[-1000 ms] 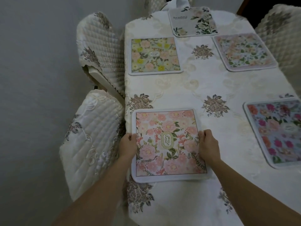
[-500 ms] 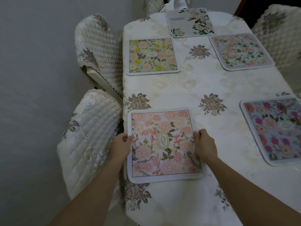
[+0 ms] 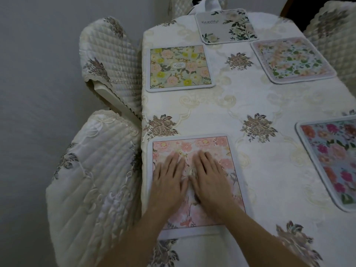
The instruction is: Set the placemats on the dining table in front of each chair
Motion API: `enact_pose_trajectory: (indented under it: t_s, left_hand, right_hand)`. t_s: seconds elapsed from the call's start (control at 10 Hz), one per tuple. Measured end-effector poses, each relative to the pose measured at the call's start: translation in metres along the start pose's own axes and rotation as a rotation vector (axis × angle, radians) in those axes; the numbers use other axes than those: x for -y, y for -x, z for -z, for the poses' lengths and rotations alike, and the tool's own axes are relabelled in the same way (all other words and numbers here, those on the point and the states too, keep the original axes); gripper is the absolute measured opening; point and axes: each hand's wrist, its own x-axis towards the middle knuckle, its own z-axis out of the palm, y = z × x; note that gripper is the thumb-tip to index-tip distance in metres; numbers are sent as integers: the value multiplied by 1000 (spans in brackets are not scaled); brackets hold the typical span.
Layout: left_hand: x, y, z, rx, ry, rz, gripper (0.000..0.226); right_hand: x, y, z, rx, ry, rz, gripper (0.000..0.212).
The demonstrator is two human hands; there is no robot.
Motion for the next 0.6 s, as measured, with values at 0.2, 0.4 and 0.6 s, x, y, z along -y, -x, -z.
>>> enact_pose_trajectory:
  t_s: [0.2,0.4,0.6]
  left_hand:
    - [12,4,-8,-44,-25,41,64]
    - [10,2,-3,51,9,99,66]
    - [-1,3,47,96,46,114,70]
  right_hand:
    - [-34,5,3,-15,21,-35,75]
    - [-63,10,14,109,26,-44,76]
    - [-60,5,74,70,-30,-52,68]
